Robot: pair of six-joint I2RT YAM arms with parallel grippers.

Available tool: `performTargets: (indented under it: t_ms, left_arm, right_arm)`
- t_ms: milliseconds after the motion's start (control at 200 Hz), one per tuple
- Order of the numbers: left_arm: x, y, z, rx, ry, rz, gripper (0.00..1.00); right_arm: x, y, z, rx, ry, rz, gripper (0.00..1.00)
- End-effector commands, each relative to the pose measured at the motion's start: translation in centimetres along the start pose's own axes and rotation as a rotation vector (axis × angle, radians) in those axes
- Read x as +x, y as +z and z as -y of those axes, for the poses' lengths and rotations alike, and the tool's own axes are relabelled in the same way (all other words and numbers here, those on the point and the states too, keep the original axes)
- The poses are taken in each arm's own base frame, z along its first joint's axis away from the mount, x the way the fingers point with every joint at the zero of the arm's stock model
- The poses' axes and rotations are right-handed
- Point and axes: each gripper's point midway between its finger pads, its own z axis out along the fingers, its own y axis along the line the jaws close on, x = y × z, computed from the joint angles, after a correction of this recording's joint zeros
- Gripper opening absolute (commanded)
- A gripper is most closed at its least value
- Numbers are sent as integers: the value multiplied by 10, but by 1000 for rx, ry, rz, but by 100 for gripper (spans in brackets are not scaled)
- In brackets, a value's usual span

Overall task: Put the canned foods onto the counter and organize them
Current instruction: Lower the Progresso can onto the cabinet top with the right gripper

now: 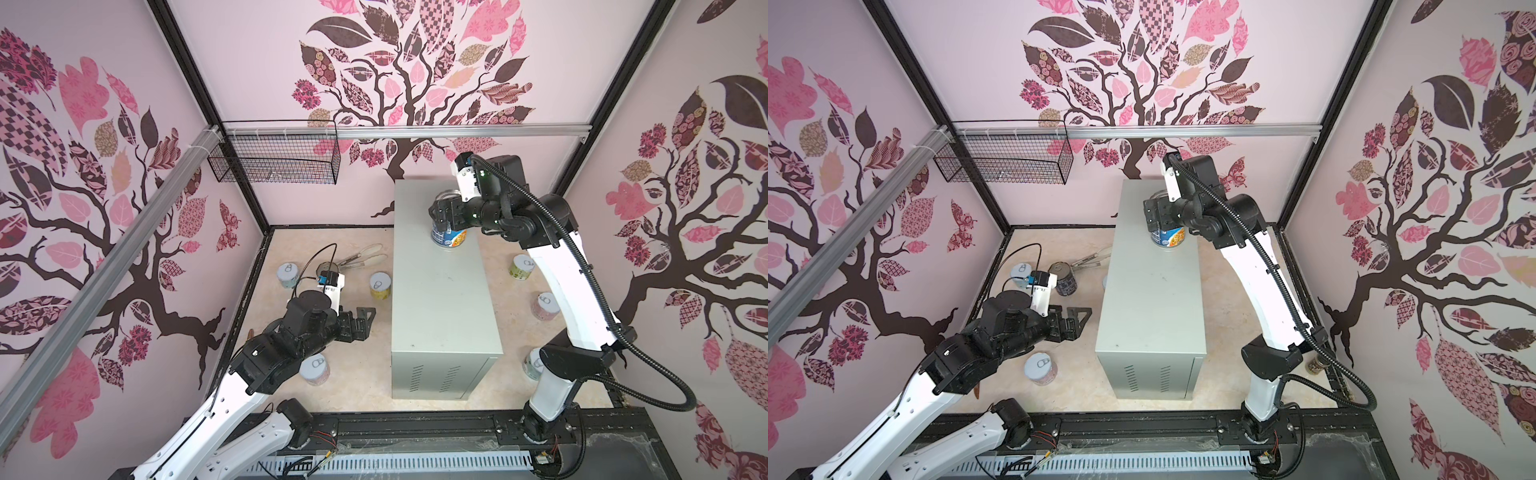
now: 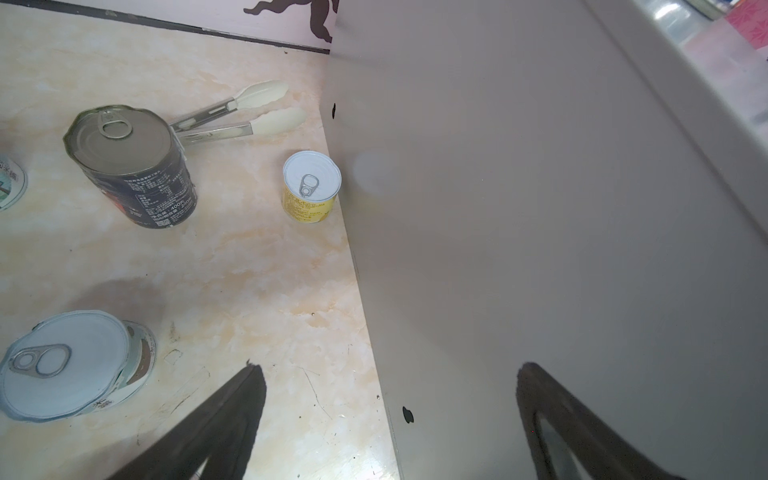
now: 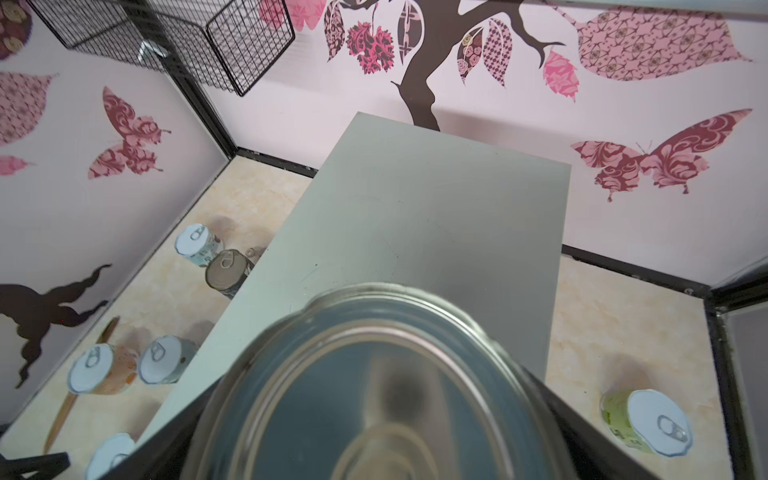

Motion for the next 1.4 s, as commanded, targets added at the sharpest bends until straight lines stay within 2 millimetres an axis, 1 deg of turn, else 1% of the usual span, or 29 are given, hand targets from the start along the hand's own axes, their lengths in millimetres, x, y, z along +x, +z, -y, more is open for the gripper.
performTargets:
  t_ms: [0,120,255,340,360,365,370,390,525,610,725,790,875,980,1135,1220,1335,1395]
  left_arm:
    - [-10,-5,3,7,15,32,98]
    - [-12,-7,4,6,16,35,98]
    - [-17,-14,3,-2,18,47,98]
    - [-20,-18,2,-12,21,59,98]
    - [-21,-19,1,-13,21,61,98]
    - [-21,-20,1,-13,21,63,98]
    - [-21,-20,1,-15,20,63,98]
    - [-22,-21,1,-17,18,66,98]
    - [-26,-29,0,-19,-4,86,98]
    - [-27,-35,0,-10,-14,101,98]
    - [-28,-40,-2,-11,-24,122,98]
    - [-29,-41,-3,-5,-33,142,98]
    - [-29,-41,-1,8,-39,151,98]
    - [-28,-39,-1,13,-38,147,98]
    - [-28,-34,-1,4,-27,145,98]
    - [-29,-32,-2,-6,-22,151,98]
    - [-32,-29,0,-1,-16,155,98]
    - [-33,-28,1,4,-10,155,98]
  right_arm:
    - [-14,-11,-5,-23,-5,59,100]
    - [-20,-22,-5,-32,-5,91,100]
    - [-27,-44,-5,-51,-1,159,100]
    - [-26,-57,-6,-75,3,207,100]
    - [-30,-64,-7,-85,7,233,100]
    - [-26,-62,-7,-87,7,226,100]
    - [-29,-66,-8,-92,11,240,100]
    - [-28,-68,-9,-103,14,251,100]
    - [-16,-85,-13,-159,21,311,100]
    - [-6,-91,-12,-174,22,337,100]
    - [10,-95,-14,-208,3,367,100]
    - [19,-94,-16,-230,-4,383,100]
    - [26,-91,-15,-248,-3,399,100]
    - [31,-79,-13,-261,3,395,100]
    - [32,-58,-14,-266,2,378,100]
    - [30,-48,-9,-268,15,376,100]
    - [27,-35,0,-278,40,374,100]
    - [27,-30,2,-276,37,375,99]
